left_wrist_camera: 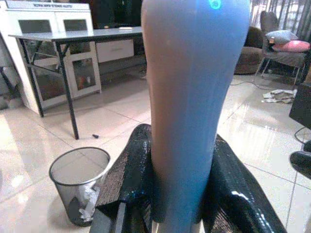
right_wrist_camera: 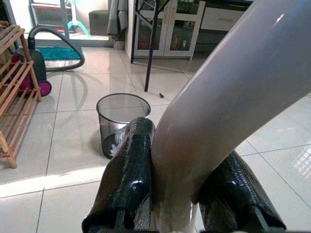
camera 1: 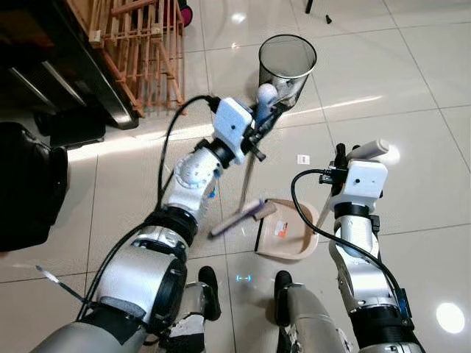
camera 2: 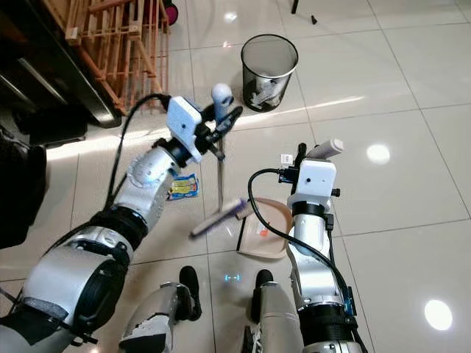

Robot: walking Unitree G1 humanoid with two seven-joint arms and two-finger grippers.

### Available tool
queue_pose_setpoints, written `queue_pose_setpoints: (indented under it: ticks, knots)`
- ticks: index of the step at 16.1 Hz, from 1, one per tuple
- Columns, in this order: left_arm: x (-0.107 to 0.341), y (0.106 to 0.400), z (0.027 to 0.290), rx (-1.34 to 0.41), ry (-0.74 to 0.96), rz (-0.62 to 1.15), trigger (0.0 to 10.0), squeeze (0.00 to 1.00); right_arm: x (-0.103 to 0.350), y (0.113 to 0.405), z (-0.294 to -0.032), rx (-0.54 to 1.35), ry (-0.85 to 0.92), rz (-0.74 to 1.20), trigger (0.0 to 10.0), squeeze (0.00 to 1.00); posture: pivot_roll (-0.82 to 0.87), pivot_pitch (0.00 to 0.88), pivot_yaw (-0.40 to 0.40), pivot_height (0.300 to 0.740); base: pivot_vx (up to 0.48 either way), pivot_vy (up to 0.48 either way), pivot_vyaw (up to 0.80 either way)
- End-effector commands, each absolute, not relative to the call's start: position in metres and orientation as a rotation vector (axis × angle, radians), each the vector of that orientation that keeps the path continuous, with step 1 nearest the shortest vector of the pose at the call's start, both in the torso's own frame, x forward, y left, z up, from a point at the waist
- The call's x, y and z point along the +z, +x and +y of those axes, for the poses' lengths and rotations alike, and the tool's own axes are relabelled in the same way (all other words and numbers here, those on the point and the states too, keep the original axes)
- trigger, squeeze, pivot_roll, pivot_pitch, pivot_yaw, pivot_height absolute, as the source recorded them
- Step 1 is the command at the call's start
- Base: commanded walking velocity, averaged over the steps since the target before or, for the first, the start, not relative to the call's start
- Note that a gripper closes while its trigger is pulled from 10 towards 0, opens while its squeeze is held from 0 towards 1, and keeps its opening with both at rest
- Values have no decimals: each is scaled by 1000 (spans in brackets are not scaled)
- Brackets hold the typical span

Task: Sweep floor

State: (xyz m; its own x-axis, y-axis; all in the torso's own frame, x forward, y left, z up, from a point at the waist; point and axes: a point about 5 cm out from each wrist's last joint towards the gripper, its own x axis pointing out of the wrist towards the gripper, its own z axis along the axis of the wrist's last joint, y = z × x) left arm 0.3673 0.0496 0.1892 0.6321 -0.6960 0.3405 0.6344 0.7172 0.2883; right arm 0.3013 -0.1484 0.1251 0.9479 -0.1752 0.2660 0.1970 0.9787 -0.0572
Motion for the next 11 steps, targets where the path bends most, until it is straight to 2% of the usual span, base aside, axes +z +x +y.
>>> queue_pose_setpoints:
  ticks: [1,5,9,11]
  knots:
    - [186,364,46,-759,148,-474,10000,0,104,293,-143,-176,-64,-159,10000,0,-92,396,76,740,0,0,0]
    - [176,361,44,-736,150,-438,10000,0,101,289,-140,-174,-59,-148,10000,0,-94,397,78,740,0,0,0]
    - [171,360,35,-727,23,-392,10000,0,99,285,-138,-170,-55,-138,10000,0,-102,392,74,740,0,0,0]
    - [170,363,32,-682,-125,-349,10000,0,101,285,-139,-168,-54,-138,10000,0,-111,399,76,740,0,0,0]
